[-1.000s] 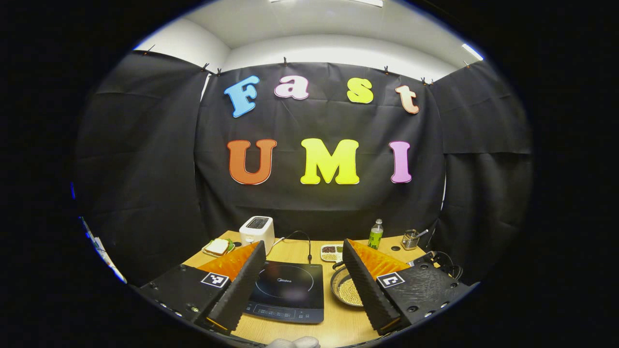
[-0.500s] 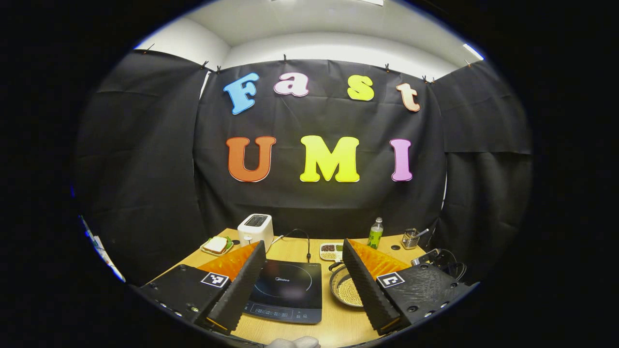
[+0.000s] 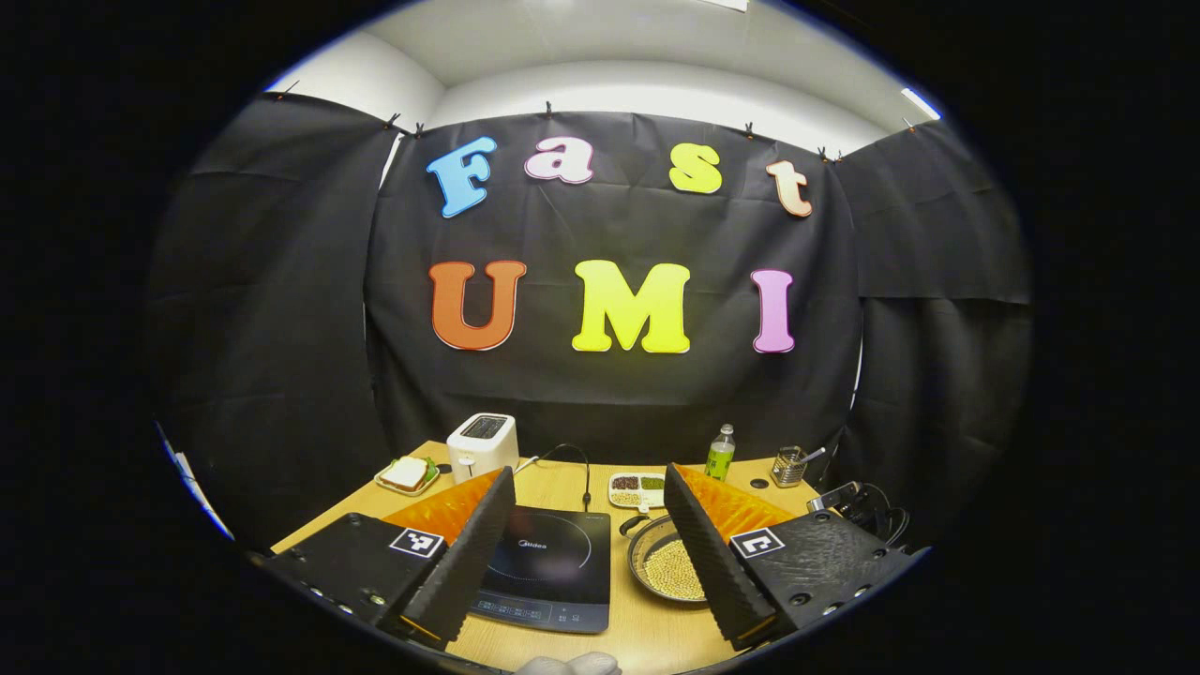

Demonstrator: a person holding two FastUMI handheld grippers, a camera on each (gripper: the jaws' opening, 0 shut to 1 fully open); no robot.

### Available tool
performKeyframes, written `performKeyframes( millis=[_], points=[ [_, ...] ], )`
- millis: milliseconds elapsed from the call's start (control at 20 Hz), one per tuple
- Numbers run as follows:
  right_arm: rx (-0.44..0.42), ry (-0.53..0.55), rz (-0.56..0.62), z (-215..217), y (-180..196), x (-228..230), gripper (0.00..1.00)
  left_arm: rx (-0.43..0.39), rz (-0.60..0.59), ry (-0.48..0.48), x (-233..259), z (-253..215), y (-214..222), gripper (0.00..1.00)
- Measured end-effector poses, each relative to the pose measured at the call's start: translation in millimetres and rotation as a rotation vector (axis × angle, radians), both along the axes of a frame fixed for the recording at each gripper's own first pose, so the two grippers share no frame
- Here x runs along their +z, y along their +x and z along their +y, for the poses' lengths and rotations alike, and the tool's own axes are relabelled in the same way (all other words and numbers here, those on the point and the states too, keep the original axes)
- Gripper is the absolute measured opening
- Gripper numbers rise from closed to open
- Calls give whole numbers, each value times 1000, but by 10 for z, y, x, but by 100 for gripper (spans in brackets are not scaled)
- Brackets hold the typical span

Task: First push the handle of the pot to place it horizontally, then grasp the pot with both hands and set it on the induction cooktop.

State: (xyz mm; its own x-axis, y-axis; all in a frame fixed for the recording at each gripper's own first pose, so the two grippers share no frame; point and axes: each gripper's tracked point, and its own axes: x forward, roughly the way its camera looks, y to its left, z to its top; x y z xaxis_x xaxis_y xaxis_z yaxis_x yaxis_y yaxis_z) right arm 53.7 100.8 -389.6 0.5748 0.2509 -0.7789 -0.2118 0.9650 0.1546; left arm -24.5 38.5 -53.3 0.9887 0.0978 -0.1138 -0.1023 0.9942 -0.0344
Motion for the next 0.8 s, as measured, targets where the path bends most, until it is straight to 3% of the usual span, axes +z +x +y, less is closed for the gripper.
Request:
performKeyframes(
  millis=[750, 800],
  points=[
    [-34, -21, -5, -473, 306, -7, 4, 12, 18, -4, -93, -195, 226, 95],
    [-36, -24, -6, -504, 332, -12, 4, 14, 19, -7, -96, -200, 246, 84]
  ],
)
